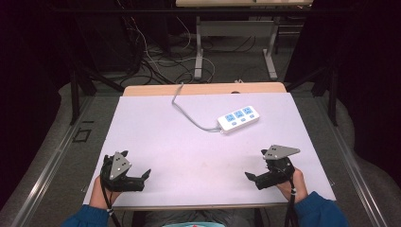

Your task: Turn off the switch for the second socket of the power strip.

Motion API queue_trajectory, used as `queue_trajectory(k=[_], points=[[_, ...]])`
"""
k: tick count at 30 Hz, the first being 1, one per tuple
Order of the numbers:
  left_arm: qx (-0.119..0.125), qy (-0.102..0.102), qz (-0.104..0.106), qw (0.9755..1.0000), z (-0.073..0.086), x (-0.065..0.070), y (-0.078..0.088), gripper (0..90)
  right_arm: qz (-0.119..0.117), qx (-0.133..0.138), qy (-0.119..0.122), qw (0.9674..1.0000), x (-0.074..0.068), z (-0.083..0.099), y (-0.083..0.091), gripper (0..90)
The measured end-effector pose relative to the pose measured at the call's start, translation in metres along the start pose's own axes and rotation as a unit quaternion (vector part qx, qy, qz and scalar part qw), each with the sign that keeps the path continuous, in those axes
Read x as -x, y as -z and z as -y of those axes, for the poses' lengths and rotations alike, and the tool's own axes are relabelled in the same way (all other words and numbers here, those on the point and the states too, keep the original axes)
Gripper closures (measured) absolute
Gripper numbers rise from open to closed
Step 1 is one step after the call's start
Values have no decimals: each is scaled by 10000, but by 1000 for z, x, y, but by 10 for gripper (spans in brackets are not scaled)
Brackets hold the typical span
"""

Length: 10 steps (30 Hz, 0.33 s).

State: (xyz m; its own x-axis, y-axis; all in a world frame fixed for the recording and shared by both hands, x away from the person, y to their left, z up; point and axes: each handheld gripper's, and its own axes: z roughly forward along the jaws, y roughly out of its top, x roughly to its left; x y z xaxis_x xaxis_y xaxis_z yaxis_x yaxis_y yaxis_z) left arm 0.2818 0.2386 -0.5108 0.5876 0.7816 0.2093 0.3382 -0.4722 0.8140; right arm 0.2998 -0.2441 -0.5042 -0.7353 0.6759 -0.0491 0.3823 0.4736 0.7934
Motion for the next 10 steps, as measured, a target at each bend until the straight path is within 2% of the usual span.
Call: queue_trajectory(k=[10], points=[[-35,18,15,10000,0,1,-1,2,9,45,85,10000,-1,3,4,0]])
